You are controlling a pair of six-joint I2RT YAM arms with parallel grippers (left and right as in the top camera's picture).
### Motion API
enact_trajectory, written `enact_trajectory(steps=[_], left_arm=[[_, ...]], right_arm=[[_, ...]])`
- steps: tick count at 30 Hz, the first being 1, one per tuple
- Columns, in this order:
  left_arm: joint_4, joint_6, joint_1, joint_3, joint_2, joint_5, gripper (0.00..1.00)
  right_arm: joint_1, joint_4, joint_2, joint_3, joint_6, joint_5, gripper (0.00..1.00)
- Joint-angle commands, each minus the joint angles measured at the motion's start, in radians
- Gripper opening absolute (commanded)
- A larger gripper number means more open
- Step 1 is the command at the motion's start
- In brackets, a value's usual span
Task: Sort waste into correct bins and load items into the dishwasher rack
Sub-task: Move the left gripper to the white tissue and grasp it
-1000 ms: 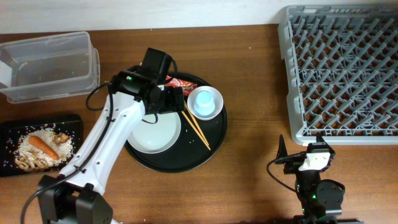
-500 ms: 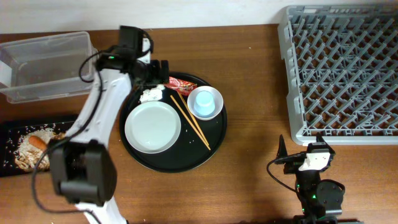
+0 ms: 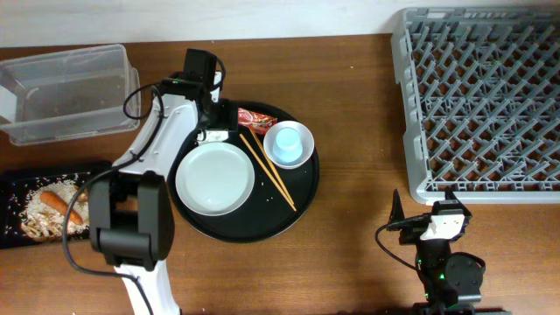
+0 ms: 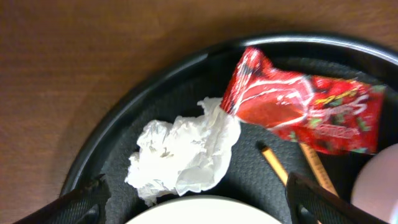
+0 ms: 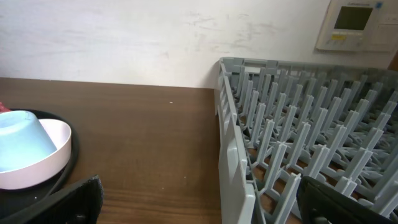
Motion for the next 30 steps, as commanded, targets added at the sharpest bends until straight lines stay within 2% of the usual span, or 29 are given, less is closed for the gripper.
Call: enact_trajectory(steps=[1,8,14,18,20,23,25,30], left_arm=[[-0.02,0.0,-0.001,0.008,0.078,-0.013,0.81],[0.007,0.0,-0.001,0.008,0.09,-0.013,0.73],[0.037,-0.001,-0.001,0.008,0.09,-0.013,0.7],[0.045,-0.001,-0.001,0.011,0.09,-0.013,0.52],[0.04,-0.001,-0.001,0.02,0.087,-0.013,0.3],[0.035,-0.001,-0.001,0.028,0.08,-0.013,0.17],[0.035,-0.001,-0.001,0.029,0.065,-0.014,0.03],[0.033,-0.026,-0.001,0.029,-0.022,-0.014,0.0]], right_arm=[[0.006,-0.005,-0.006,-0.006,0.008,0.009,0.98],[0.006,-0.005,-0.006,-0.006,0.008,0.009,0.98],[0.006,-0.005,-0.006,-0.006,0.008,0.009,0.98],[0.006,-0.005,-0.006,-0.006,0.008,0.009,0.98],[0.006,-0.005,-0.006,-0.006,0.008,0.009,0.98],[0.006,-0.005,-0.006,-0.006,0.008,0.009,0.98],[0.006,-0.005,-0.006,-0.006,0.008,0.009,0.98],[0.006,-0.005,-0.006,-0.006,0.008,0.009,0.98]])
